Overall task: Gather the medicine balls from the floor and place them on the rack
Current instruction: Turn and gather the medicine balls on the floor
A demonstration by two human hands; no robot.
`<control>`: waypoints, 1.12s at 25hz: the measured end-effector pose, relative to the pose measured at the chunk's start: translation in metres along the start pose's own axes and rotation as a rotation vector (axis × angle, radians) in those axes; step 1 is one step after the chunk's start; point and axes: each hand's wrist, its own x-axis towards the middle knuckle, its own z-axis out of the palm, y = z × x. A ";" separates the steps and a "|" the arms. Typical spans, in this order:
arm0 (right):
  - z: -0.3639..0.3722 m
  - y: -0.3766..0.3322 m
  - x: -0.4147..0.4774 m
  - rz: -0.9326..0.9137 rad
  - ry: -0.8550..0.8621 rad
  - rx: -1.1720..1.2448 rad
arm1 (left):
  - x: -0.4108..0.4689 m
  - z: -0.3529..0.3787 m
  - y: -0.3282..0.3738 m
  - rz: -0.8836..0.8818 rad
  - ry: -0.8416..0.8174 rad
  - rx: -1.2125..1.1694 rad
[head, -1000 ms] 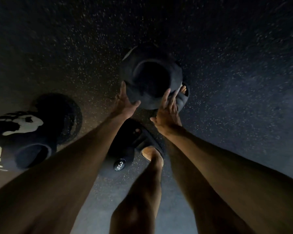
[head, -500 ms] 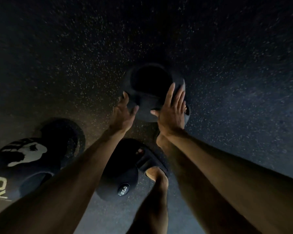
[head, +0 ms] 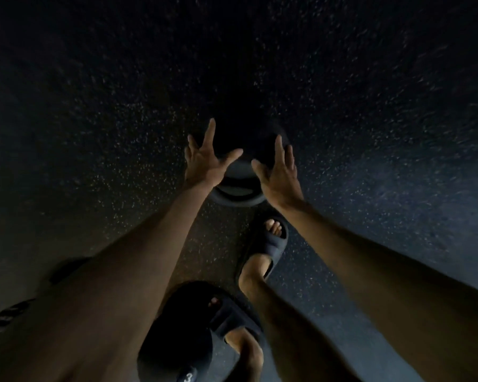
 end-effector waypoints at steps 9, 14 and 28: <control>-0.027 -0.032 0.077 0.022 -0.053 0.041 | 0.053 -0.021 0.044 0.097 0.090 -0.044; -0.045 -0.048 0.092 -0.007 -0.037 -0.053 | 0.056 -0.031 0.043 0.137 0.018 0.057; -0.070 -0.141 0.186 0.213 0.041 0.165 | 0.218 -0.137 0.128 -0.091 -0.043 0.124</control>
